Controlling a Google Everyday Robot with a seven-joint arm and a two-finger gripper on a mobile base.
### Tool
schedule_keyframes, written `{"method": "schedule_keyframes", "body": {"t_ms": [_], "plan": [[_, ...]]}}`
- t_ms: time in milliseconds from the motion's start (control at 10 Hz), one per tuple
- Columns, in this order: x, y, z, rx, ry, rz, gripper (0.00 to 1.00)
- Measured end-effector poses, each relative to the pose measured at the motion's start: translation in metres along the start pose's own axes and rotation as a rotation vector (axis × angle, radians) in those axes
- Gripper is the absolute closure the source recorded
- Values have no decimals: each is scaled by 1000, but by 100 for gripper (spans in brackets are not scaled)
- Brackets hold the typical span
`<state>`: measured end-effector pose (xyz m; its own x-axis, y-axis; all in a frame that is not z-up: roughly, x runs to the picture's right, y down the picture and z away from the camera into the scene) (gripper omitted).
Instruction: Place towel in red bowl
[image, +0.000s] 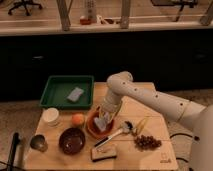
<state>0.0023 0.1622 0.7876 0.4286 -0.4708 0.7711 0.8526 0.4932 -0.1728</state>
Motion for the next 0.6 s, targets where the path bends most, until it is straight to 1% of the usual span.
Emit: {"method": "schedule_keyframes", "body": {"t_ms": [300, 600], "plan": [[0, -2, 1, -8, 2, -10, 20], [1, 1, -7, -5, 16, -6, 20]]}}
